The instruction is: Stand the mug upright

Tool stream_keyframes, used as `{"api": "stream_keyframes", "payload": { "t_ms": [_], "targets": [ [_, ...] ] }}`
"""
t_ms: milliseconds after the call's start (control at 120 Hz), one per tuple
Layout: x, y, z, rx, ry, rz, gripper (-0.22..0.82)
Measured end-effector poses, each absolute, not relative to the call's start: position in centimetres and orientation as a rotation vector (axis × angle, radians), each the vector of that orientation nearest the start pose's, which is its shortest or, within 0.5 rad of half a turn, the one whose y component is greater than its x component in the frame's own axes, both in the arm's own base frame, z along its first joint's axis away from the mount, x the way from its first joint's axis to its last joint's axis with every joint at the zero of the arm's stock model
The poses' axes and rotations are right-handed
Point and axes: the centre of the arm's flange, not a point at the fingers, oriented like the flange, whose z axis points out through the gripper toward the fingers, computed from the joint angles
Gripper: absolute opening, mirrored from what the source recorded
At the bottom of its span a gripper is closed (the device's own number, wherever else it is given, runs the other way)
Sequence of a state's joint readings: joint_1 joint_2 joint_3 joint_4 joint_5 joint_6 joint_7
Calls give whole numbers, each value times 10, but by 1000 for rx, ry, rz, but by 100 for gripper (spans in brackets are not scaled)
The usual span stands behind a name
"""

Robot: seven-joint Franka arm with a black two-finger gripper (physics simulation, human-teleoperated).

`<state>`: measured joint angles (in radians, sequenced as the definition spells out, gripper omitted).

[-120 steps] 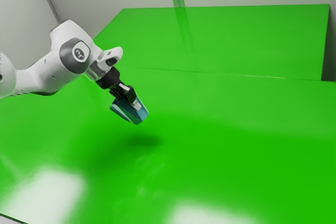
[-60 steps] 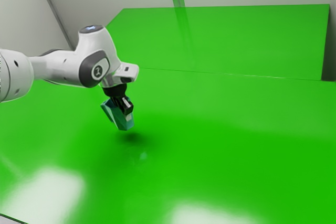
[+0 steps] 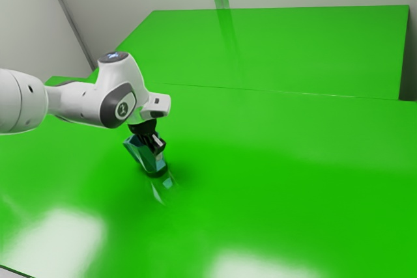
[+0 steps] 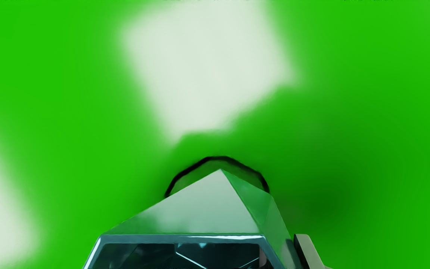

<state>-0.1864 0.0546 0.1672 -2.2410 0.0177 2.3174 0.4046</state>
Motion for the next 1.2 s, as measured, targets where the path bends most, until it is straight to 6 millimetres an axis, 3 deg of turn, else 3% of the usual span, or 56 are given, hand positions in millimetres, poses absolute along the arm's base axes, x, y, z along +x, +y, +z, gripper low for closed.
{"api": "stream_keyframes", "payload": {
  "t_ms": [225,708,983,1200],
  "targets": [
    [531,-17,340,-3042,660,-43,-17],
    [531,-22,340,-3051,652,-65,32],
    [531,-24,344,-3051,653,-77,44],
    [530,-27,360,-3053,652,-108,49]
  ]
}}
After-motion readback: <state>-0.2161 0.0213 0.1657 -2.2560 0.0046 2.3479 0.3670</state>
